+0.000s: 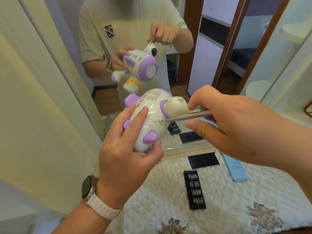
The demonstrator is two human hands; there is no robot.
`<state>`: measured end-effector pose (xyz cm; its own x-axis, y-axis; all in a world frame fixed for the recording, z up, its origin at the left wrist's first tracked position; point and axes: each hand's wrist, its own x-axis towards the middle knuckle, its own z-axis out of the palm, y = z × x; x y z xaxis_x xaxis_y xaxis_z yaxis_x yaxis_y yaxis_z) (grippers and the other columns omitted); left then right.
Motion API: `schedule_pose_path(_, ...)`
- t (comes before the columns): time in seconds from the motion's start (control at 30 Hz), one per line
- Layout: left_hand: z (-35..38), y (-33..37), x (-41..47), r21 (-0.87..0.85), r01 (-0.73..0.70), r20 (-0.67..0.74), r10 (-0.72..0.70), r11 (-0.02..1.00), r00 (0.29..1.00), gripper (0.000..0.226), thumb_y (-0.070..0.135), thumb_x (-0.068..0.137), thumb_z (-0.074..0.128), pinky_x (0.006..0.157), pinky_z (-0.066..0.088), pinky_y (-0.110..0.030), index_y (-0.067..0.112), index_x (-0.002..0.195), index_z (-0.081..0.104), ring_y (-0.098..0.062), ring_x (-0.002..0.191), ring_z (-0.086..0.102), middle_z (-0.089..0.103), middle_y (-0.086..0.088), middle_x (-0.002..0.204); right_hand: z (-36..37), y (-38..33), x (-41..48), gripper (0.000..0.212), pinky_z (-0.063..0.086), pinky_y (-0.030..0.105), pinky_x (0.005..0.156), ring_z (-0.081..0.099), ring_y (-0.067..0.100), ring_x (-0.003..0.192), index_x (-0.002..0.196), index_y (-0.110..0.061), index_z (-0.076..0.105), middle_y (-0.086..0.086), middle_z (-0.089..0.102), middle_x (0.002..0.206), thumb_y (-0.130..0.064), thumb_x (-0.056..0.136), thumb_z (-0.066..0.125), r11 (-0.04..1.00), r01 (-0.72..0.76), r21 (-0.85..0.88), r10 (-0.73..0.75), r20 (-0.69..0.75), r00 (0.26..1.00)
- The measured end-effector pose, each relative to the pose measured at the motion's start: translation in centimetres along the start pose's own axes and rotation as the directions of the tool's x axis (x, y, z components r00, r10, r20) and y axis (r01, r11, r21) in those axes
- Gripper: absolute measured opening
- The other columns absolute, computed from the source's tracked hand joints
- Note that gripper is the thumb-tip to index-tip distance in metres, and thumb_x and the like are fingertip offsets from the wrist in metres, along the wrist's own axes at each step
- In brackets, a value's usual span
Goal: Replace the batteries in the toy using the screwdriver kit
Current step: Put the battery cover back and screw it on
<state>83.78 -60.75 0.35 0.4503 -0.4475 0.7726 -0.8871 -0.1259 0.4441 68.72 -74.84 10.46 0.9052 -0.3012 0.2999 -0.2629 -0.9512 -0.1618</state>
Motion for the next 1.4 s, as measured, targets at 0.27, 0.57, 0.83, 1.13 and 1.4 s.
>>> schedule_pose_path(0.27, 0.0, 0.2, 0.0, -0.009, -0.008, -0.007, 0.008, 1.000, 1.000, 0.060, 0.022, 0.072, 0.074, 0.100, 0.041, -0.010, 0.009, 0.129, 0.061, -0.017, 0.117, 0.057, 0.049, 0.001, 0.133, 0.5, 0.2, 0.0, 0.035, 0.025, 0.017, 0.040, 0.032, -0.002, 0.045, 0.085, -0.020, 0.048, -0.023, 0.028, 0.058, -0.050, 0.096, 0.034, 0.998, 0.054, -0.021, -0.056, -0.120, 0.991)
schedule_pose_path(0.57, 0.4, 0.1, 0.0, -0.012, -0.001, 0.006, 0.002, 1.000, 1.000, 0.061, 0.022, 0.072, 0.074, 0.099, 0.043, -0.013, 0.011, 0.130, 0.060, -0.015, 0.118, 0.057, 0.049, 0.002, 0.133, 0.5, 0.6, 0.0, 0.035, 0.034, 0.023, 0.036, 0.042, 0.004, 0.044, 0.093, -0.024, 0.050, -0.021, 0.033, 0.056, -0.056, 0.093, 0.034, 0.997, 0.038, -0.064, -0.044, -0.087, 0.995)
schedule_pose_path(0.83, 0.8, 0.1, -0.1, 0.012, 0.047, 0.024, -0.047, 0.999, 0.999, 0.062, 0.021, 0.069, 0.076, 0.097, 0.044, -0.014, 0.013, 0.129, 0.062, -0.016, 0.115, 0.059, 0.054, -0.001, 0.133, 1.1, 0.5, 0.0, 0.021, 0.018, 0.015, 0.041, 0.030, -0.002, 0.046, 0.089, -0.018, 0.052, -0.024, 0.025, 0.061, -0.038, 0.090, 0.044, 1.000, 0.020, -0.002, -0.020, -0.100, 0.995)
schedule_pose_path(1.13, 0.8, -0.2, -0.1, -0.001, 0.040, 0.012, -0.040, 0.999, 0.999, 0.062, 0.022, 0.070, 0.074, 0.096, 0.040, -0.007, 0.012, 0.129, 0.061, -0.007, 0.114, 0.054, 0.048, 0.007, 0.132, 1.0, 0.9, 0.4, 0.042, 0.026, 0.020, 0.040, 0.038, 0.001, 0.044, 0.099, -0.025, 0.048, -0.019, 0.034, 0.056, -0.060, 0.090, 0.026, 0.999, -0.019, -0.040, 0.019, -0.002, 1.000)
schedule_pose_path(1.4, 1.4, -0.3, -0.7, -0.002, 0.050, 0.031, -0.050, 0.999, 0.998, 0.061, 0.023, 0.071, 0.072, 0.095, 0.039, -0.004, 0.011, 0.129, 0.062, -0.006, 0.113, 0.053, 0.048, 0.007, 0.132, 1.0, 0.9, -0.1, 0.030, 0.024, 0.015, 0.045, 0.039, 0.002, 0.050, 0.098, -0.025, 0.049, -0.020, 0.035, 0.062, -0.047, 0.088, 0.031, 1.000, -0.030, 0.006, 0.030, 0.083, 0.996)
